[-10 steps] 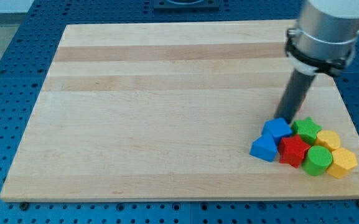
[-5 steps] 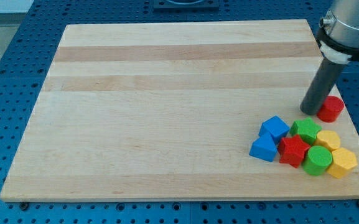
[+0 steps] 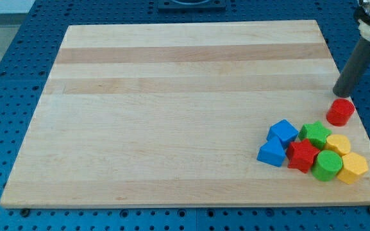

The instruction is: Move the red circle to the yellow heart

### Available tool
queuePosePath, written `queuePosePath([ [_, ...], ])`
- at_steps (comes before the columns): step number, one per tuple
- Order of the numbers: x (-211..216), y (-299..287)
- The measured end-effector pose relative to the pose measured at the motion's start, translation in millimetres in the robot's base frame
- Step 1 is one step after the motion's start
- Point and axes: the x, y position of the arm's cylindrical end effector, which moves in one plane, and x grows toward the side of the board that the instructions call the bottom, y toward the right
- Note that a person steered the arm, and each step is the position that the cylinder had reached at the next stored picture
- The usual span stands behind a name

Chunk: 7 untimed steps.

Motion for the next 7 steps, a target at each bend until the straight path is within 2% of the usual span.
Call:
queuePosePath([
  [2, 46.6, 2.8],
  [7, 86.6, 2.8],
])
